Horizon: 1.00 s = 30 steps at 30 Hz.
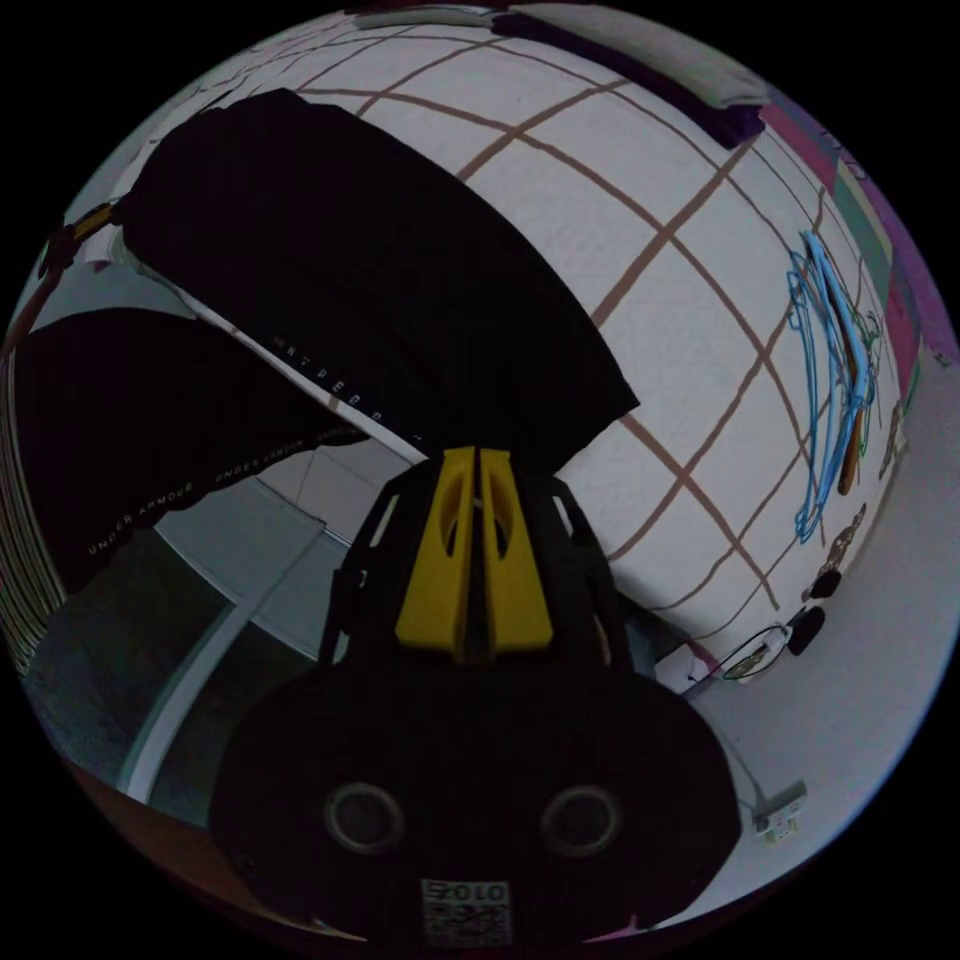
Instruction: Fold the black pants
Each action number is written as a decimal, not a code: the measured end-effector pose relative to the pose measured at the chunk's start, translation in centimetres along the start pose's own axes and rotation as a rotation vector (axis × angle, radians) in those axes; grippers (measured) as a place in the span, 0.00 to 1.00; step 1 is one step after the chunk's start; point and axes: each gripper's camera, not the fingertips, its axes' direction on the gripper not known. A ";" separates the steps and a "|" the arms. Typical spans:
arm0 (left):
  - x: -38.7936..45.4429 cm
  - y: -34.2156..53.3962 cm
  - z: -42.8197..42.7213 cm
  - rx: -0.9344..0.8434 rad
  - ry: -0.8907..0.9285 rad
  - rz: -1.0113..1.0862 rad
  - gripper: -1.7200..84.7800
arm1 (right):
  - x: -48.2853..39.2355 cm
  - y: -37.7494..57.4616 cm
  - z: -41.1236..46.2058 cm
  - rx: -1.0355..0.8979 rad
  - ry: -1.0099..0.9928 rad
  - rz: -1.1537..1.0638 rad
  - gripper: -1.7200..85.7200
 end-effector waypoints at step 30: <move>-9.6 28.8 10.1 0.154 0.567 -1.134 0.11 | -30.6 -9.4 -3.9 0.587 -0.203 -0.283 0.12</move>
